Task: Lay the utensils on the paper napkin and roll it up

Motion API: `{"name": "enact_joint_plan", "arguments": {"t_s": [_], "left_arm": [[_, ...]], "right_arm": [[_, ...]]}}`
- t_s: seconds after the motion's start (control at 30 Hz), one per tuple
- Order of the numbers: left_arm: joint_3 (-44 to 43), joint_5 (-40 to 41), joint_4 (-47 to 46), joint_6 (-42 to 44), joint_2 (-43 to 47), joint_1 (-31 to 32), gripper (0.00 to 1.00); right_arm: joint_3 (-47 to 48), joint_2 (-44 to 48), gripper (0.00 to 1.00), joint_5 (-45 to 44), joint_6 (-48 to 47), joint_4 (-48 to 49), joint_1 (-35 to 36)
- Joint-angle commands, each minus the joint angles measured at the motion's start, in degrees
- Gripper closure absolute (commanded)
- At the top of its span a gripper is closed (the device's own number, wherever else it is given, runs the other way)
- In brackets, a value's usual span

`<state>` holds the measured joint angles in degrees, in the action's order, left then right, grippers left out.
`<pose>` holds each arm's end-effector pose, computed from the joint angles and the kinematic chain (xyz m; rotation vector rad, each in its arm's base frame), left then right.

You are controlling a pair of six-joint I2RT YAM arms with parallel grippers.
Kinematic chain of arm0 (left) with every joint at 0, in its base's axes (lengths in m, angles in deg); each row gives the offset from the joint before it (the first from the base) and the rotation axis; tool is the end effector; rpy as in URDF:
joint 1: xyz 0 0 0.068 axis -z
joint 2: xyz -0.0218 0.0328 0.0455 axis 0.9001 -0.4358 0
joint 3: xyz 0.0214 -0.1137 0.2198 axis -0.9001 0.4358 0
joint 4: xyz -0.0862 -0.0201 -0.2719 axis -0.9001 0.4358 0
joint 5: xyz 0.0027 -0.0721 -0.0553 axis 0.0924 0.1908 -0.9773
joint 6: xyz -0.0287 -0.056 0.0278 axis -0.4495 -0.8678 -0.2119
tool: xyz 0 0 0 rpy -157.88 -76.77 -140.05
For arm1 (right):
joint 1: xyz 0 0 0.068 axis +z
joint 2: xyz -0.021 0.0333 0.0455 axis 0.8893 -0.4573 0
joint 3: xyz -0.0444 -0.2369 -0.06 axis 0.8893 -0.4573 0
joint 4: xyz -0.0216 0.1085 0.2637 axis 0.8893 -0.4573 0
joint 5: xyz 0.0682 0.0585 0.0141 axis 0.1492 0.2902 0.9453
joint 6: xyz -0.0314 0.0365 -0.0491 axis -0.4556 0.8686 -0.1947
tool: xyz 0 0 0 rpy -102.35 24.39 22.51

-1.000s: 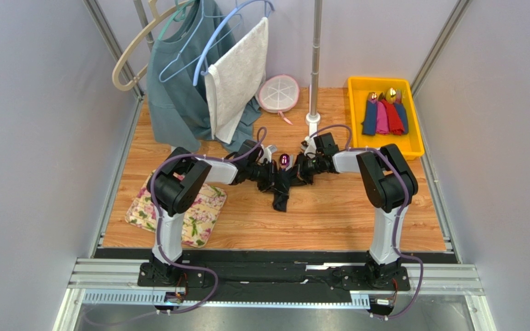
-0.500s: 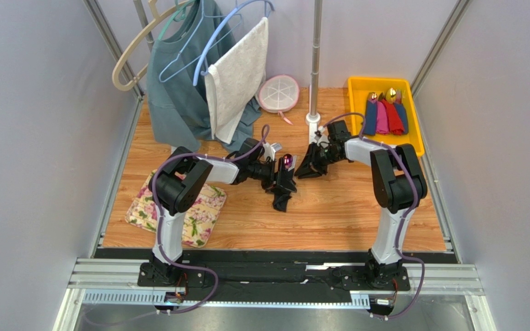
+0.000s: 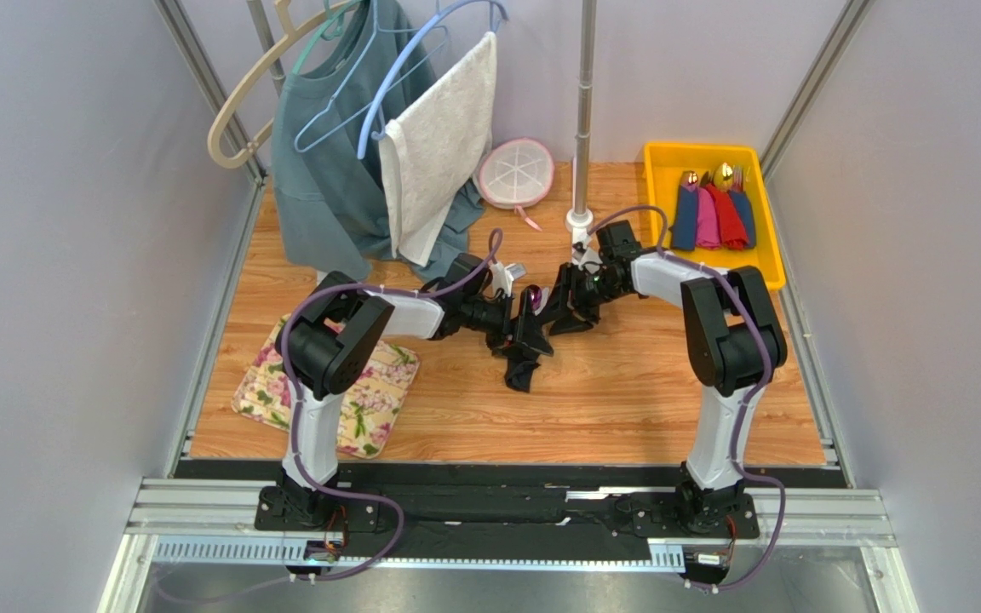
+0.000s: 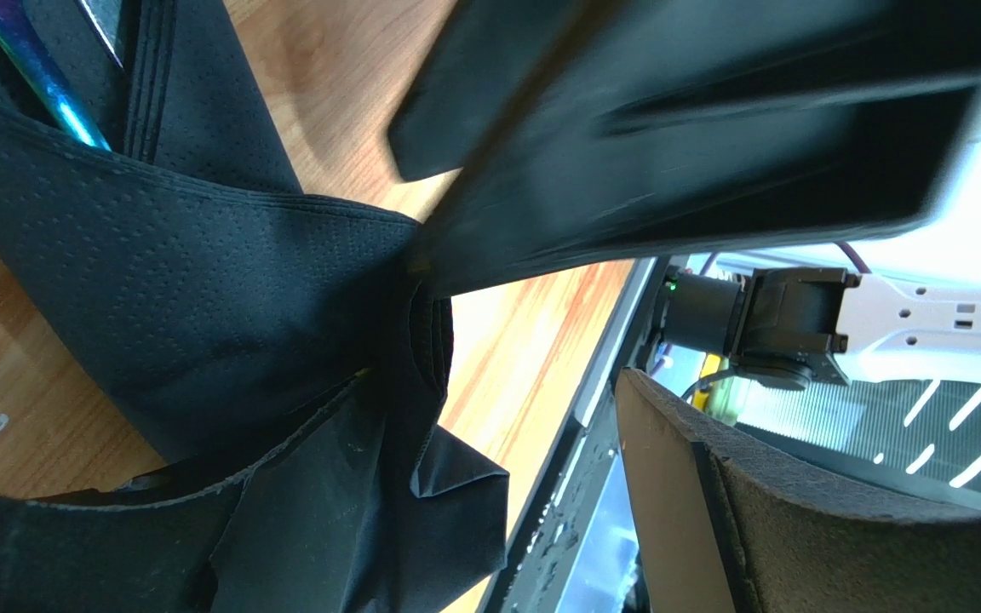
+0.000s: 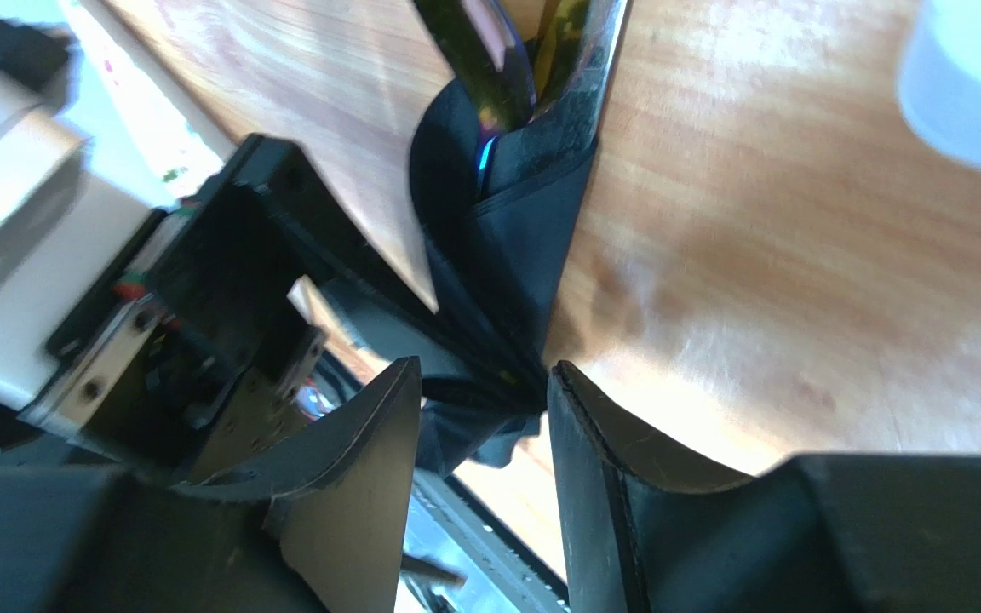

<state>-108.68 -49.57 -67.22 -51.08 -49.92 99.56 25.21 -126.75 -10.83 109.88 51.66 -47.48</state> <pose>0.3142 -0.2739 0.0636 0.2779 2.5868 -1.6064 0.3687 0.1399 0.0896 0.1417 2.8419 1.2224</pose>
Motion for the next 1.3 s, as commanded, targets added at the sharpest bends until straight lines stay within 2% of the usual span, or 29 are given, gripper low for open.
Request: {"name": "enact_joint_plan", "arguments": {"t_s": [0.0,0.17,0.2,0.37,0.5,0.63,0.7,0.83,1.13,1.27], "left_arm": [[0.7,9.6,6.4,7.3,-3.0,0.2,0.22],[0.2,10.4,7.4,9.2,-2.3,0.9,0.22],[0.3,10.4,7.5,9.4,-2.2,1.0,0.21],[0.1,10.6,7.7,10.0,-1.7,1.0,0.21],[0.3,10.0,7.2,9.5,-0.4,1.0,0.21],[2.0,7.0,3.2,6.2,2.1,1.0,0.22],[3.4,4.0,-2.5,4.5,3.7,1.0,0.26],[5.3,1.2,-8.3,-1.0,5.4,0.9,0.29],[10.2,-1.4,-12.0,-7.4,9.8,-1.5,0.35],[11.9,-1.3,-11.8,-8.0,11.4,-3.9,0.42]], "right_arm": [[2.1,-2.9,0.55,-2.5,-3.1,-1.5,0.9],[2.0,-3.4,0.66,-0.9,-3.9,-1.1,0.9],[2.1,-3.6,0.71,-0.7,-4.1,-1.2,0.9],[2.5,-4.4,0.83,-1.0,-6.1,-3.1,0.9],[2.8,-5.3,1.00,-3.0,-9.9,-5.6,0.9],[2.8,-6.5,1.00,-4.7,-11.8,-5.8,0.9],[2.6,-7.1,1.00,-5.3,-11.9,-5.5,0.9],[2.3,-7.3,1.00,-6.2,-12.2,-4.4,0.9],[1.5,-7.0,1.00,-6.6,-12.4,-3.7,0.9],[0.8,-6.9,1.00,-6.6,-12.4,-3.3,0.9]]}}
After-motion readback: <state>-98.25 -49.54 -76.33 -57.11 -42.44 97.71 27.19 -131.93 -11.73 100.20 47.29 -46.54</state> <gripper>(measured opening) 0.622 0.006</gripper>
